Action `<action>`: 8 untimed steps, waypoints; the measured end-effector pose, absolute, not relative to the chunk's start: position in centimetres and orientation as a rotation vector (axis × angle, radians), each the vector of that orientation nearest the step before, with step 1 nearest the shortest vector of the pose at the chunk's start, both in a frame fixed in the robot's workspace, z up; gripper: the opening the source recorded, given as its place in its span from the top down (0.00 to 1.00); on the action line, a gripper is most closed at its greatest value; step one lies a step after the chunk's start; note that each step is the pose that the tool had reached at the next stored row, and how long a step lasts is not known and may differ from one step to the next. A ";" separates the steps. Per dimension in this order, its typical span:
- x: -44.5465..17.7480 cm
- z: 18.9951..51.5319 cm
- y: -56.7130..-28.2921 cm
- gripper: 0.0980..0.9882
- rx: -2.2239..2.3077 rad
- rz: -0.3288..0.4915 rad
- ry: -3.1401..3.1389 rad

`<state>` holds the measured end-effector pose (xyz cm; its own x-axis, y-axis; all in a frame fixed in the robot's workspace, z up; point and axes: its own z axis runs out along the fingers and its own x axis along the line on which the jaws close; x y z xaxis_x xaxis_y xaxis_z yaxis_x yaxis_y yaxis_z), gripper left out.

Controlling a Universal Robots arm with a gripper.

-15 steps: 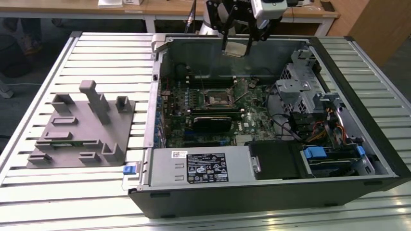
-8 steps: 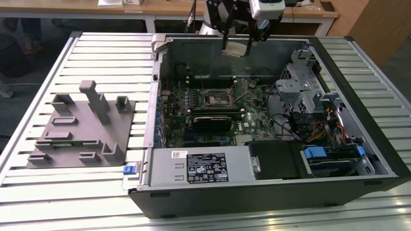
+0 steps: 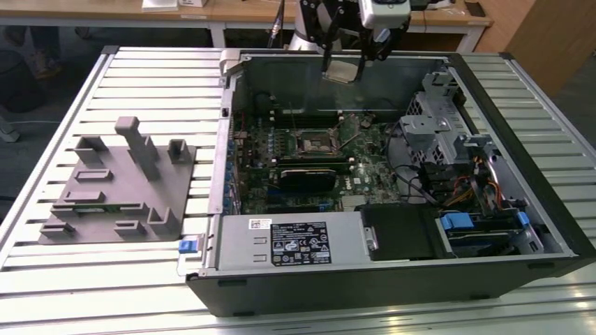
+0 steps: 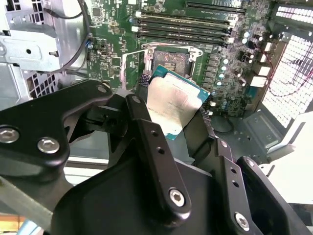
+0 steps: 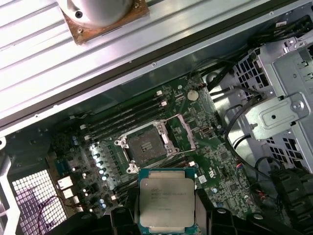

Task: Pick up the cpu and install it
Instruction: 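Place the cpu into insertion slot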

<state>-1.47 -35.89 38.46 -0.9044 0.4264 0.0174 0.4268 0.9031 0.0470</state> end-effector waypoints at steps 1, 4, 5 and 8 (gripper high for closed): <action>-1.5 38.5 -35.9 0.50 -0.695 -0.078 -3.056; -1.5 38.5 -35.9 0.50 -0.727 -0.078 -3.049; -1.5 38.5 -35.9 0.50 -0.740 -0.078 -3.046; -1.5 38.4 -35.9 0.50 -0.777 -0.078 -3.038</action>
<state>-1.47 -35.89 38.45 -0.8774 0.4795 0.0174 0.4798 0.8761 0.0469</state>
